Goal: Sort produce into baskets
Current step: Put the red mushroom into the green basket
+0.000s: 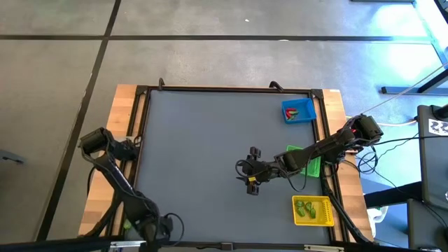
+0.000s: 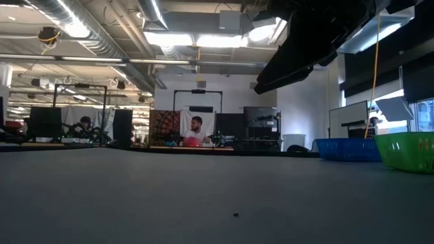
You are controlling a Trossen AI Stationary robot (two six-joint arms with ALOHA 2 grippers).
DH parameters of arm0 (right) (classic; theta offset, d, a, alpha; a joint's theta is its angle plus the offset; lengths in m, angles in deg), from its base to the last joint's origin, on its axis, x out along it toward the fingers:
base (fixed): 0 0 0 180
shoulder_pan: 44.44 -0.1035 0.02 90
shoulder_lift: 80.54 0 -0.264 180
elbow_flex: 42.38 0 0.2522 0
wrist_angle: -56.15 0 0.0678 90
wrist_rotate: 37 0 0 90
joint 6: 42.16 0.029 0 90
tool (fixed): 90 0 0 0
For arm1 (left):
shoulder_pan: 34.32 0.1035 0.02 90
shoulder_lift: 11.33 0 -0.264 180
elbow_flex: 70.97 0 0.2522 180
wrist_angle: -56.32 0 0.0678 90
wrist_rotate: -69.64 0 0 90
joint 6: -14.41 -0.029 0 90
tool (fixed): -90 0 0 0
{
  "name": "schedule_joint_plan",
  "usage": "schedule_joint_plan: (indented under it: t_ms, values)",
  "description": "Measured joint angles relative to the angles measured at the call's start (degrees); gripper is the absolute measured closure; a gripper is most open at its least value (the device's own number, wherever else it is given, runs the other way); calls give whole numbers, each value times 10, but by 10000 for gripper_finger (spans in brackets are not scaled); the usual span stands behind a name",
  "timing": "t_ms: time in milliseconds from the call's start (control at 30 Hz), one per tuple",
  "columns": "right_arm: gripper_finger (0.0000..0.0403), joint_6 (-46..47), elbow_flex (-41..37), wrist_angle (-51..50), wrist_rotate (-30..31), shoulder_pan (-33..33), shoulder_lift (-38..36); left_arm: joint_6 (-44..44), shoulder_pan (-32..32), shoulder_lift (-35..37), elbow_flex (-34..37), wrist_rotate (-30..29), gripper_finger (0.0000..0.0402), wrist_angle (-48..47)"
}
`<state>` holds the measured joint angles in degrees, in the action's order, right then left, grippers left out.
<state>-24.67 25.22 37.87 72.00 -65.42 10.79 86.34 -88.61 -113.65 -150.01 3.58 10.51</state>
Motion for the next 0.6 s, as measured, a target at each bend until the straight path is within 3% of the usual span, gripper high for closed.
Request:
schedule_joint_plan:
  t_ms: [200,600]
  values:
    - [155,0,0,-4,0,0,0,53,-14,0,2,-77,178,10]
    - [155,1,0,-16,-2,0,0,90,-29,-18,3,-148,178,31]
